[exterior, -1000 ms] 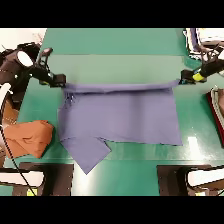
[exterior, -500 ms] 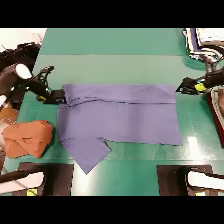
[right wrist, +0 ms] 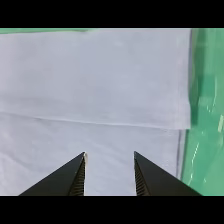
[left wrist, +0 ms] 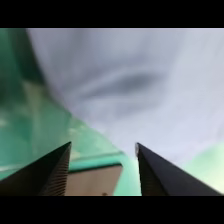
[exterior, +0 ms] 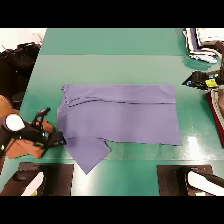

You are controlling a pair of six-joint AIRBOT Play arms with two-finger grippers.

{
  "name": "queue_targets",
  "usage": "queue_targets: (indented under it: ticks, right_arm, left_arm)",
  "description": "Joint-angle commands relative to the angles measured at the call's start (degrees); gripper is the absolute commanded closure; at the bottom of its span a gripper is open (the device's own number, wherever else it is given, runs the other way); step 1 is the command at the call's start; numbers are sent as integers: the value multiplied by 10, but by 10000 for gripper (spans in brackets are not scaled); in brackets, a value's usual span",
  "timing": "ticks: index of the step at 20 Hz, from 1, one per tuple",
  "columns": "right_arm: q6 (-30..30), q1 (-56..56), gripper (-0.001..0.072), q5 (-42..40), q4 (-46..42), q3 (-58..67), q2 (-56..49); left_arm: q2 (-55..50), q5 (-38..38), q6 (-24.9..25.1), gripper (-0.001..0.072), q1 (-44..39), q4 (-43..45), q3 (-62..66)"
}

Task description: Fold the shirts.

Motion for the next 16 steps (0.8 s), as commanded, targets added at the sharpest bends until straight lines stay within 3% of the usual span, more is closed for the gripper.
queue_targets:
  ticks: [1,10,11,12,16]
  right_arm:
    - [0,13,360,-9,4,0,5]
    - [0,13,364,-1,6,0,6]
    - [0,11,363,13,4,0,6]
    - [0,4,364,29,3,0,6]
    - [0,-62,366,110,-28,-38,23]
  left_arm:
    - [41,33,-12,228,0,-68,-79]
    - [41,145,-13,234,0,-108,-98]
    - [41,146,-10,486,0,-117,-98]
    - [41,149,9,665,0,-128,-98]
    - [41,129,26,679,0,-146,-73]
